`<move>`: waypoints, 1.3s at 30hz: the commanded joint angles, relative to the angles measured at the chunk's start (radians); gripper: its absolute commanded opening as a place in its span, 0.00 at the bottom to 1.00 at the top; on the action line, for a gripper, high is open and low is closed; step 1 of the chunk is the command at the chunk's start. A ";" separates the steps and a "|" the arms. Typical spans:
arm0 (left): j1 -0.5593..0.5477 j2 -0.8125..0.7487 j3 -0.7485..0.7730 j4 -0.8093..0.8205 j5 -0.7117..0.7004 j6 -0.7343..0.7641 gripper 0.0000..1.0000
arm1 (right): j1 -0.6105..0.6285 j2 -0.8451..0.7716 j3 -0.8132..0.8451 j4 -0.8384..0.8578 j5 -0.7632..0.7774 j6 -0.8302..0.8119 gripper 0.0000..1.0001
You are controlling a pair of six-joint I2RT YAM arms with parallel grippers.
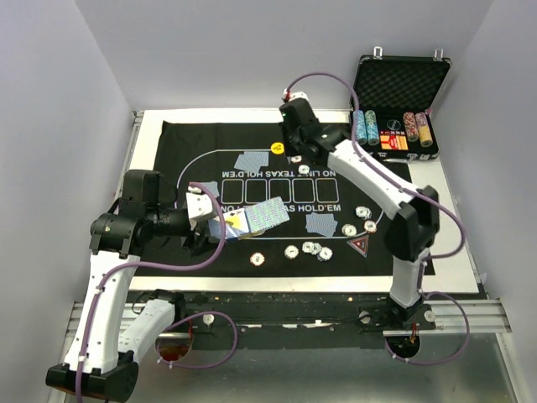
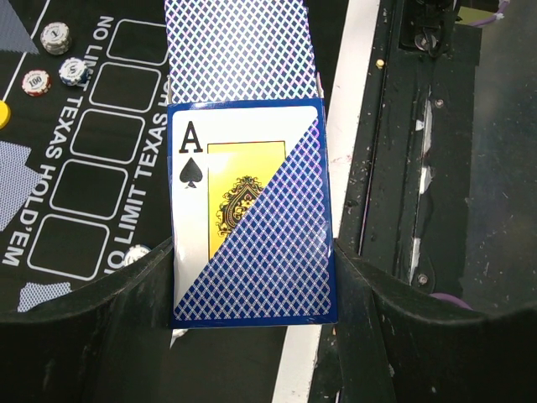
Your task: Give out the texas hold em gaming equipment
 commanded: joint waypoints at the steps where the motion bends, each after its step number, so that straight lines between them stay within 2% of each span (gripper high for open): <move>1: 0.003 -0.026 0.005 -0.021 0.054 0.013 0.20 | 0.005 0.113 0.044 0.096 0.081 -0.103 0.01; 9: 0.003 -0.023 0.017 -0.036 0.069 0.007 0.20 | 0.025 0.251 0.053 0.171 0.152 -0.160 0.01; 17: 0.004 -0.028 0.028 -0.057 0.072 0.021 0.20 | 0.140 0.362 0.081 0.213 0.290 -0.239 0.01; 23: 0.004 -0.034 0.036 -0.064 0.074 0.018 0.20 | 0.200 0.454 0.109 0.223 0.325 -0.253 0.01; 29: 0.003 -0.034 0.040 -0.074 0.072 0.025 0.20 | 0.237 0.492 0.089 0.254 0.399 -0.281 0.01; 34: 0.004 -0.036 0.040 -0.074 0.072 0.025 0.20 | 0.269 0.518 0.078 0.298 0.524 -0.350 0.01; 39: 0.004 -0.034 0.040 -0.074 0.066 0.027 0.20 | 0.286 0.529 0.072 0.312 0.509 -0.364 0.01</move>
